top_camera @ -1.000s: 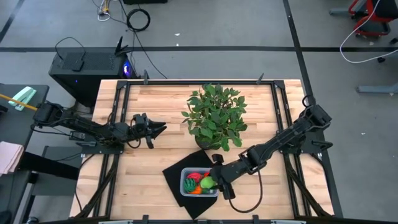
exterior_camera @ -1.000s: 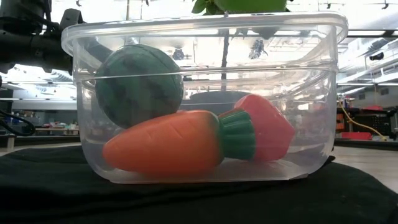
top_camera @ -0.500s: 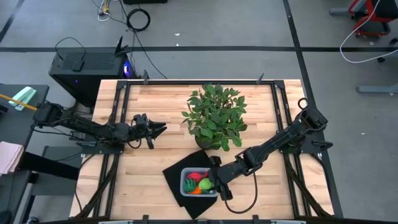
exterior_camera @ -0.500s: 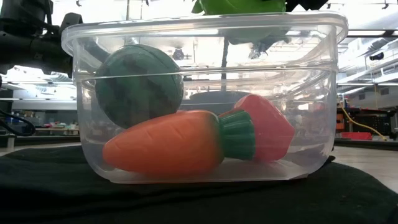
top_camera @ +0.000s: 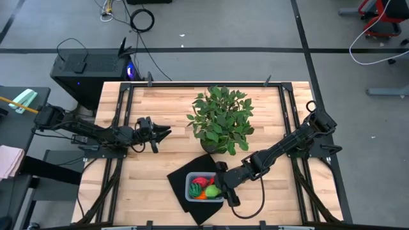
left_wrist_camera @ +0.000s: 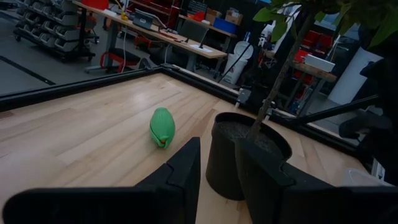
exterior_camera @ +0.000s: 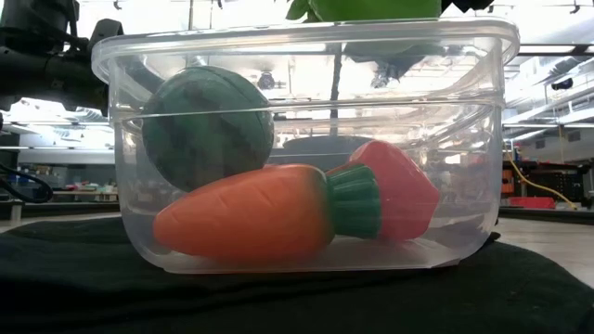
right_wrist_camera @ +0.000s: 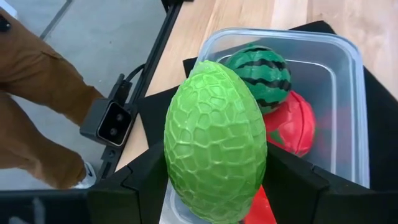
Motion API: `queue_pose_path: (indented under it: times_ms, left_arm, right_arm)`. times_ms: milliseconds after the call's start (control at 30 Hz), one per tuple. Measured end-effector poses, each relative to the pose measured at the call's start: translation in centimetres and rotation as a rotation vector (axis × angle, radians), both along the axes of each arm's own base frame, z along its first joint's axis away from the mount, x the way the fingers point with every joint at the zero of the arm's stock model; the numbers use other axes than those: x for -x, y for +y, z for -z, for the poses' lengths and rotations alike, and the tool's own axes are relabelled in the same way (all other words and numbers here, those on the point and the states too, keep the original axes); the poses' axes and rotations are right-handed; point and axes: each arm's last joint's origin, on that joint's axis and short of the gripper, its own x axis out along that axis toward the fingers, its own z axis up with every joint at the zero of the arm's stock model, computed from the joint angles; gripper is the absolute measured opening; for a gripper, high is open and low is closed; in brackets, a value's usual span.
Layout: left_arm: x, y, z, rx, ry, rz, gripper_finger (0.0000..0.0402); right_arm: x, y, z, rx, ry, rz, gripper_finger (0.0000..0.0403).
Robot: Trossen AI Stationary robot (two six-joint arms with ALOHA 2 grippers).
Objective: Pick and placing Produce into tupperware
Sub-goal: Put the green melon into the transparent bin
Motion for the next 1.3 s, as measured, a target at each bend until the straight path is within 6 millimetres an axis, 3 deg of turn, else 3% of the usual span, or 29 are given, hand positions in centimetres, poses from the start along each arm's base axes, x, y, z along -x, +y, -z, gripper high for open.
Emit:
queue_pose_path:
  times_ms: [600,967,1300]
  left_arm:
    - [0.0,0.0,0.0,0.000,-0.001,0.000,0.0107]
    - [0.0,0.0,0.0,0.000,-0.001,0.000,0.0107]
    - [0.0,0.0,0.0,0.000,0.004,0.000,0.0107]
  right_arm:
    - [-0.6,-1.1,0.0,-0.064,0.035,0.004,0.0229]
    - [-0.8,-1.4,1.8,-0.032,0.114,-0.034,0.0229]
    - [-1.0,-1.7,1.8,-0.029,0.104,-0.038,0.0247]
